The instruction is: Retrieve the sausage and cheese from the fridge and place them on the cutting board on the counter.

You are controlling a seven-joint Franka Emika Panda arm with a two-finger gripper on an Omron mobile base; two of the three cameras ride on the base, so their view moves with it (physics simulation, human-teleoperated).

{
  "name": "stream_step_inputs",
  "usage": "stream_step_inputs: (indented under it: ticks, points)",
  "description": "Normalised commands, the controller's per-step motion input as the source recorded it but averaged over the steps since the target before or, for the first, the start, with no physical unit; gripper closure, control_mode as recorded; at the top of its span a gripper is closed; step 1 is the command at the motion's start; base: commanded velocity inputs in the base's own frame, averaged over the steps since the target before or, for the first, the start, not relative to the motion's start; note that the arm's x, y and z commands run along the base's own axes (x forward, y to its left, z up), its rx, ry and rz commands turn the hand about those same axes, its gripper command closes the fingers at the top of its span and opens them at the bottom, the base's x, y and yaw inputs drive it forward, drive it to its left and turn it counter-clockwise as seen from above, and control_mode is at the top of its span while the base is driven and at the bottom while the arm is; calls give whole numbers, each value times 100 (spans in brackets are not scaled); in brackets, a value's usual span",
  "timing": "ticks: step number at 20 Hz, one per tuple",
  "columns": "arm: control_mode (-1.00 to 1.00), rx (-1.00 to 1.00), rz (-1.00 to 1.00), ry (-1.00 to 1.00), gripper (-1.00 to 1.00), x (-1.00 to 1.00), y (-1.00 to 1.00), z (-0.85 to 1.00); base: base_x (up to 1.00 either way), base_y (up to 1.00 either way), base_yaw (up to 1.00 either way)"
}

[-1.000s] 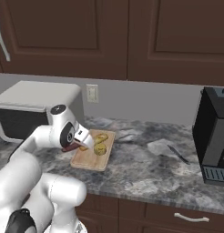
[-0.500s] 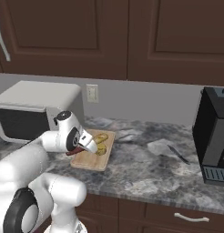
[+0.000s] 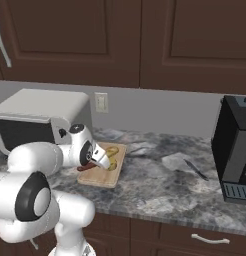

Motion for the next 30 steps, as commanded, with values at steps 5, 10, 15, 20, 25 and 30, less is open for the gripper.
stream_step_inputs:
  ticks: [5,10,15,20,25,30]
  points:
    - [-100,0,0,0,100,24,-3,-9,0,0,0]
    - [-100,0,0,0,100,14,-10,-1,0,0,0]
    - [-100,0,0,0,100,1,-10,-24,0,0,0]
    - [-100,0,0,0,100,0,-5,-23,0,0,0]
    - [-100,0,0,0,-100,-4,0,-12,0,0,0]
    - [-100,1,0,0,-100,-14,-1,-3,0,0,0]
